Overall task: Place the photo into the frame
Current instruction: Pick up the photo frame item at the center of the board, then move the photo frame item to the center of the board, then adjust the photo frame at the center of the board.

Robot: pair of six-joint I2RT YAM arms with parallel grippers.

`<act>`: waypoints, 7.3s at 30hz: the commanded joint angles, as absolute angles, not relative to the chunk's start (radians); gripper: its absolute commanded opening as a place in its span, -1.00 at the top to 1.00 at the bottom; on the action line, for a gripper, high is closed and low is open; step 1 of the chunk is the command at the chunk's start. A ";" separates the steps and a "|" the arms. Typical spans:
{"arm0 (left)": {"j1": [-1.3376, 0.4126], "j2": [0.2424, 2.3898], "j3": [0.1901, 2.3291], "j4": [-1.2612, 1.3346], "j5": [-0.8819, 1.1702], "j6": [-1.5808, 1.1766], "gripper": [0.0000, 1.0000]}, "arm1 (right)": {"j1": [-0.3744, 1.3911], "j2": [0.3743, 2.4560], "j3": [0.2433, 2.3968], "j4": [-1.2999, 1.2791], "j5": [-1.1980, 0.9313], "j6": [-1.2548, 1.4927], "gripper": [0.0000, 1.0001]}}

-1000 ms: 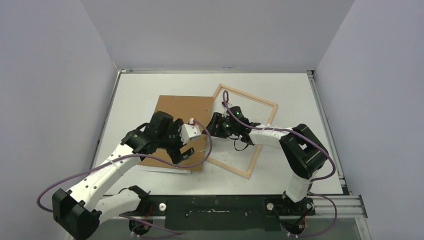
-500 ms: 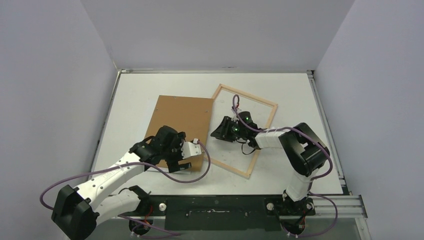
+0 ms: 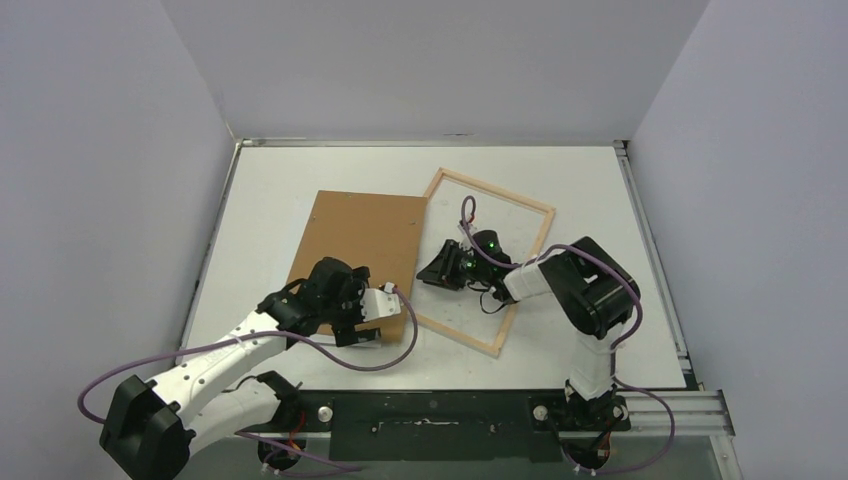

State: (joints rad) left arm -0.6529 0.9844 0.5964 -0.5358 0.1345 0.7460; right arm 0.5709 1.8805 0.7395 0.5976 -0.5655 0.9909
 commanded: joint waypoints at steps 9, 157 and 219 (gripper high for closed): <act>-0.659 0.967 0.602 -0.469 0.125 0.745 -0.93 | 0.586 1.899 0.702 0.828 -0.610 1.079 0.44; -0.512 1.298 0.887 -0.272 0.044 0.489 -0.93 | 0.249 1.247 1.041 -0.256 -0.549 0.730 0.89; -0.521 1.759 1.332 -0.330 0.124 0.215 -0.90 | 0.002 1.094 1.209 -0.610 -0.479 0.553 0.89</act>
State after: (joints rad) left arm -0.5457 1.6127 1.0821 -0.2703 0.2386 0.3408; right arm 0.0071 1.1294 1.1728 -0.5892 -0.5117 0.5747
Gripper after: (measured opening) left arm 0.969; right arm 0.058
